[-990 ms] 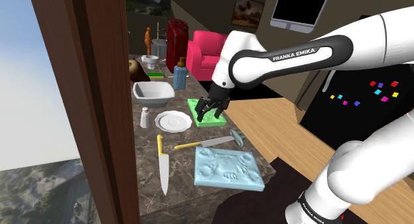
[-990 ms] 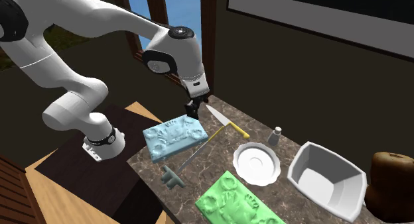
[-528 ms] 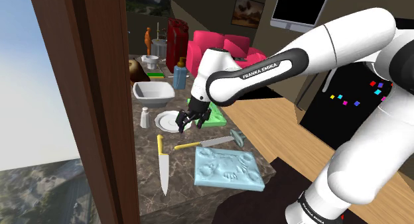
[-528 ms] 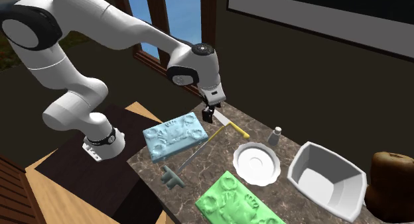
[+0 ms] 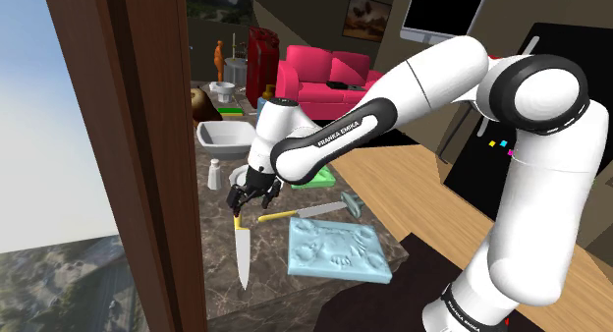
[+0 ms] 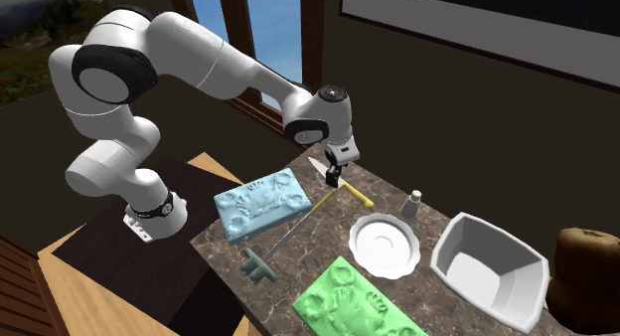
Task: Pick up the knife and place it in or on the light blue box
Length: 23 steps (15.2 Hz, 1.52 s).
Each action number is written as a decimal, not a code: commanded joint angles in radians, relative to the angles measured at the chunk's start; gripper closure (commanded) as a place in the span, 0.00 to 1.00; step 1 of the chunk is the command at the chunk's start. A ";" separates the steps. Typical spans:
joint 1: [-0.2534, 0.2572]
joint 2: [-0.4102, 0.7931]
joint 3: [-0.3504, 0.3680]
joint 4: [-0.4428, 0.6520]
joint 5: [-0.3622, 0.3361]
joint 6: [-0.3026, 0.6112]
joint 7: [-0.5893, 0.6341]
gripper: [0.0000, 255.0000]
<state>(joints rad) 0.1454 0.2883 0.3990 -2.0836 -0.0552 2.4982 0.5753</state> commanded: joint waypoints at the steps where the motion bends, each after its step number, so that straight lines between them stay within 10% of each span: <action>1: 0.025 0.077 -0.013 0.061 -0.037 0.012 0.030 0.00; 17: 0.065 0.186 -0.047 0.095 -0.088 0.083 0.065 0.00; 18: 0.065 0.186 -0.047 0.095 -0.088 0.083 0.065 1.00; 23: 0.065 0.188 -0.047 0.097 -0.089 0.084 0.066 1.00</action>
<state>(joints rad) 0.2091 0.4732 0.3499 -1.9860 -0.1441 2.5811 0.6411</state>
